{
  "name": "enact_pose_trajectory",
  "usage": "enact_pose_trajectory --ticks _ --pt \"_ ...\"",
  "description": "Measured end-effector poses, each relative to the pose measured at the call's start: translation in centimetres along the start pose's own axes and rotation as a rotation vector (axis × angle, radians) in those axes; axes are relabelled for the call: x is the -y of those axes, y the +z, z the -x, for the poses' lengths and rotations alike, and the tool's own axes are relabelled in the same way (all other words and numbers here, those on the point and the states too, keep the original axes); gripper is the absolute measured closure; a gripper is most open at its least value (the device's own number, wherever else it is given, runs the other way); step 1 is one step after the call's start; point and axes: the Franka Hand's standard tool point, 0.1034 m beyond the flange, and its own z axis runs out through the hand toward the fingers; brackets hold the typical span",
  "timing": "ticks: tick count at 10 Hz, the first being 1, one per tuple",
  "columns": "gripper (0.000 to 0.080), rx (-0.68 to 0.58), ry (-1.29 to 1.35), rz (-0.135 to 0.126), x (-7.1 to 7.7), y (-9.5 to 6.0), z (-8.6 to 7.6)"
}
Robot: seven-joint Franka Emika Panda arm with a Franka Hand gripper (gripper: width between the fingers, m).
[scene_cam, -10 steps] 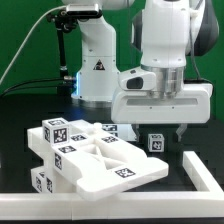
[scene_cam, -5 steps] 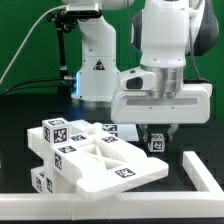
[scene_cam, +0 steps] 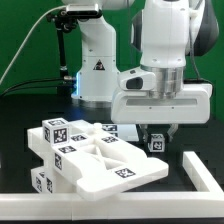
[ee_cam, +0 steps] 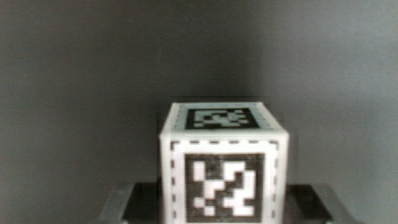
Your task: Assemble chair
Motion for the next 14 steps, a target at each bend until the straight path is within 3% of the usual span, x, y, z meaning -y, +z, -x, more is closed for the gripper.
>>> enact_pose_trajectory --ticks 1,2,3,5,6,10,12,14 --pt "0.0517 0.001 -0.001 -0.001 -0.1 -0.2 -0.1" --pt "0.0517 0.031 -0.034 -0.007 -0.7 -2.0 -0.7" --pt "0.0517 0.017 -0.037 -0.031 -1.8 -5.4 -2.0" --pt "0.0517 0.027 -0.019 -0.058 -4.0 -9.9 -3.0" --pt "0.0517 0.062 0.000 -0.068 -4.3 -10.8 -3.2" --pt "0.0515 0.053 -0.017 -0.064 -4.6 -10.8 -3.6" --pt "0.0515 0.055 -0.108 -0.084 -7.5 -14.4 -7.5" --pt "0.0515 0.027 -0.126 -0.079 -8.4 -16.8 -11.0"
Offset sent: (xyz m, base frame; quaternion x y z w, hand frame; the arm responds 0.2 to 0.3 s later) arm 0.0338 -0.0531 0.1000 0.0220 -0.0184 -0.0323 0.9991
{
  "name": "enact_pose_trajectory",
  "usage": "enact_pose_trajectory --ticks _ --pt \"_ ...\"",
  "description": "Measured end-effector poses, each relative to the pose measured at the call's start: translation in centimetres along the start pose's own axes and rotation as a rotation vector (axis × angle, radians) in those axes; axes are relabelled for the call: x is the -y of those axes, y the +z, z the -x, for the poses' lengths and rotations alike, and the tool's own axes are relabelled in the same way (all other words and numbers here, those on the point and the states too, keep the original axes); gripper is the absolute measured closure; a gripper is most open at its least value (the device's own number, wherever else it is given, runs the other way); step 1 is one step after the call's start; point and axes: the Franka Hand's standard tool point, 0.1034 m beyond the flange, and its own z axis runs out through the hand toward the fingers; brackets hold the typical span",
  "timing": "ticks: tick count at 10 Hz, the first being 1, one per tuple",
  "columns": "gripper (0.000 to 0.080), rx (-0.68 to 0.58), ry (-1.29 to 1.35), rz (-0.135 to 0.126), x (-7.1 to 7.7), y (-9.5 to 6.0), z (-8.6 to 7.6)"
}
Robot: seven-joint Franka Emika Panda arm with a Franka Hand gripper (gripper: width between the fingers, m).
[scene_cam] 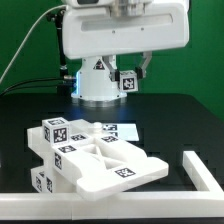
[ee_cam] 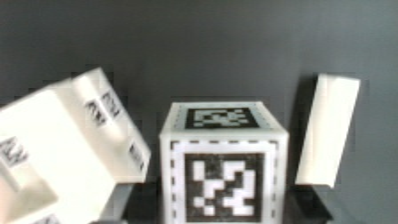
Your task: Assemble chair
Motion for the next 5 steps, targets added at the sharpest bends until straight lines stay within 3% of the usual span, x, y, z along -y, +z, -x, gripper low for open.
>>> enact_pose_trajectory --ticks 4,5 --pt "0.0515 -0.002 -0.007 0.003 -0.3 0.3 0.0" --pt "0.0515 0.002 -0.038 0.007 -1.6 0.3 -0.4"
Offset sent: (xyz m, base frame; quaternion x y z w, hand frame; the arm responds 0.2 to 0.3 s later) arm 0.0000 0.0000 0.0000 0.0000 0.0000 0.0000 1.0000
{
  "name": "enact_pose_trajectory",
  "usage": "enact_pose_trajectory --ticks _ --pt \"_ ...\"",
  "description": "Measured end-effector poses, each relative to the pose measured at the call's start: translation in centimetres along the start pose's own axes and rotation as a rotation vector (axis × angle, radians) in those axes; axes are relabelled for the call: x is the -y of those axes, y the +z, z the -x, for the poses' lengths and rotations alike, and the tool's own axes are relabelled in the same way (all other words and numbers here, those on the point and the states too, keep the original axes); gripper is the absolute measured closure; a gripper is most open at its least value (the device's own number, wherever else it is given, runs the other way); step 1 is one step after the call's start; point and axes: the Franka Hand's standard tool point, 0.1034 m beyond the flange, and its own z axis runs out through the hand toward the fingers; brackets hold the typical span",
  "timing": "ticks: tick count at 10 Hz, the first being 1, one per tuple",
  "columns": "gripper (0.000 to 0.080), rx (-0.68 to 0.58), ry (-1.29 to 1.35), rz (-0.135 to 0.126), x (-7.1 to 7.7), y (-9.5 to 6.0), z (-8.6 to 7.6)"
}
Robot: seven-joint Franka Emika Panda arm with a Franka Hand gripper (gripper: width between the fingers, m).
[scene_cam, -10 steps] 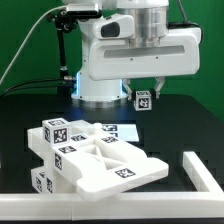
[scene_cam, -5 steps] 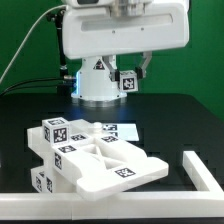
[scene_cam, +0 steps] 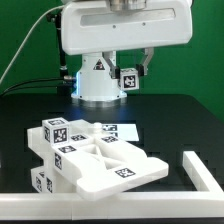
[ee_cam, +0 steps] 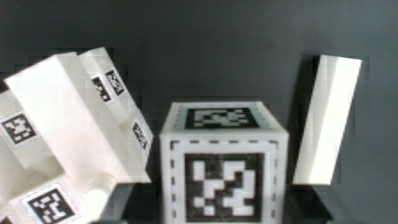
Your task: Assemble chair
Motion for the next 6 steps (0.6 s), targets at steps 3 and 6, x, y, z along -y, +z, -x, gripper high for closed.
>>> enact_pose_trajectory --ticks 3,6 --pt "0.0515 -0.045 -0.108 0.051 -4.1 -0.5 -3.4" --pt "0.0515 -0.075 -0.155 0.068 -4.7 -0.5 -3.7"
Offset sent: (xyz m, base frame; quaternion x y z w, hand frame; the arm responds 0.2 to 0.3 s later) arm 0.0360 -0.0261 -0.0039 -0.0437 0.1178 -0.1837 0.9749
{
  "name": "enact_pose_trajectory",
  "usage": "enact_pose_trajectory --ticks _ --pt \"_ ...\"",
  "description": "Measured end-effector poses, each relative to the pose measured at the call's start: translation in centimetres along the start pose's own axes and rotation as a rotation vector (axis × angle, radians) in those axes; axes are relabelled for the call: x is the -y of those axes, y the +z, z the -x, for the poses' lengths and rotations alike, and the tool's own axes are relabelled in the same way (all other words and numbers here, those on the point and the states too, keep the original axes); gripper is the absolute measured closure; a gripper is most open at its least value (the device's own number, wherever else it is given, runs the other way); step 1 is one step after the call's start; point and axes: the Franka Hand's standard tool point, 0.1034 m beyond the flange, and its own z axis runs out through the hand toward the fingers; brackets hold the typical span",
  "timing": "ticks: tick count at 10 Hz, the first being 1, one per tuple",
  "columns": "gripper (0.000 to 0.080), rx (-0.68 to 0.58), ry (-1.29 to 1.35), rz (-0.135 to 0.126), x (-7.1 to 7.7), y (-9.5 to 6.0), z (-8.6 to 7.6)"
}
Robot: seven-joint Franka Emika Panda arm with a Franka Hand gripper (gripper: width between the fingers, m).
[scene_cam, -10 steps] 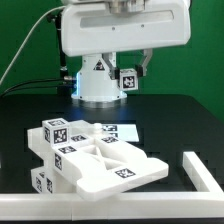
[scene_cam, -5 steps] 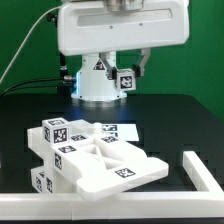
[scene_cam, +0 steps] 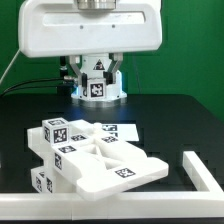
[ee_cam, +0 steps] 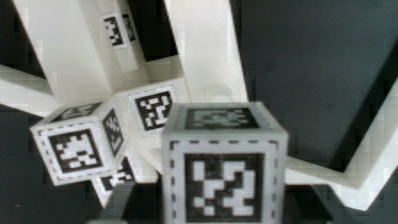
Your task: Assemble chair
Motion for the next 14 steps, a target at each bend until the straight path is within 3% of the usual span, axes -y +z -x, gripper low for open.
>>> enact_pose_trajectory --ticks 2,6,14 --pt "0.0515 -0.004 -0.002 0.005 0.0 0.1 -0.1" --pt "0.0515 -0.019 -0.026 0.051 -0.3 2.0 -1.2" --pt "0.0515 0.026 0.038 0.030 0.9 3.9 -0.3"
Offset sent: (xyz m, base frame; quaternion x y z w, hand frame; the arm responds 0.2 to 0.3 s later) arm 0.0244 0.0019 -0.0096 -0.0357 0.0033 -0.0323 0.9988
